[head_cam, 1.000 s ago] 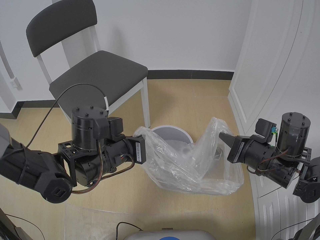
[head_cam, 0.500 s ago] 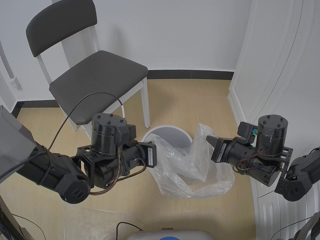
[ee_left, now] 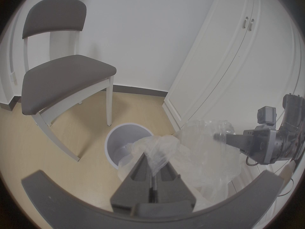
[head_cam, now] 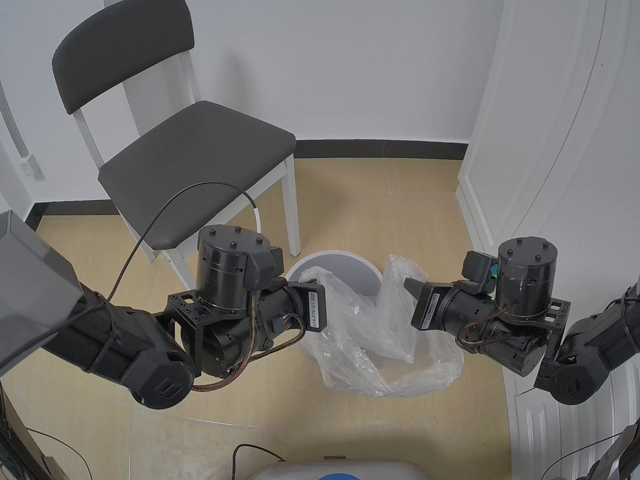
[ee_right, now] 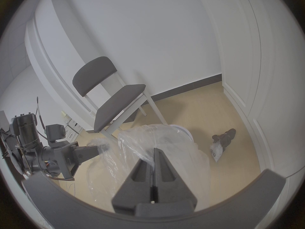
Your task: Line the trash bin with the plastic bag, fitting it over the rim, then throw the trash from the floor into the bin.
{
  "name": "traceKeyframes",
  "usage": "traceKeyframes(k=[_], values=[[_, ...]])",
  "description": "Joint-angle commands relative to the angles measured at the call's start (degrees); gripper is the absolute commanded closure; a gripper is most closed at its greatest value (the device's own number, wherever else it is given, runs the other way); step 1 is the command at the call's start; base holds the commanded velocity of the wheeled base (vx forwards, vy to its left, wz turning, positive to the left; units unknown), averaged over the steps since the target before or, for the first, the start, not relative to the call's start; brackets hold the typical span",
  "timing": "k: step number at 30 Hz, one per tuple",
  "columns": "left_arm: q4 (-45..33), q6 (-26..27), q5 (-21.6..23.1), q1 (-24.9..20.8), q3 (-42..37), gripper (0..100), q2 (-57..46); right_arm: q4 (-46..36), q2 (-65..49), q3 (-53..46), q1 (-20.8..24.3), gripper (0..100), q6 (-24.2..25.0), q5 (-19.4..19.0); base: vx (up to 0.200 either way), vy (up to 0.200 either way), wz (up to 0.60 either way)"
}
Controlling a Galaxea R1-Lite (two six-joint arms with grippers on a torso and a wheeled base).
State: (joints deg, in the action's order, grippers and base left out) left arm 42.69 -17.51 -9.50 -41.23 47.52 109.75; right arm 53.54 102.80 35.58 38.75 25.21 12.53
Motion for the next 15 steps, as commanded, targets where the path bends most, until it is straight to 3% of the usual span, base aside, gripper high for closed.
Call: traceKeyframes(k=[1, 15], values=[[0.02, -0.25, -0.17, 0.01, 0.73, 100, 0.55, -0.02, 1.87, 0.54, -0.35, 100, 0.10, -0.05, 0.000, 0.000, 0.00], [0.11, -2.80, -0.17, 0.62, 2.58, 100, 1.69, 4.03, 5.92, 1.94, -3.77, 100, 0.54, -0.05, 0.000, 0.000, 0.00]])
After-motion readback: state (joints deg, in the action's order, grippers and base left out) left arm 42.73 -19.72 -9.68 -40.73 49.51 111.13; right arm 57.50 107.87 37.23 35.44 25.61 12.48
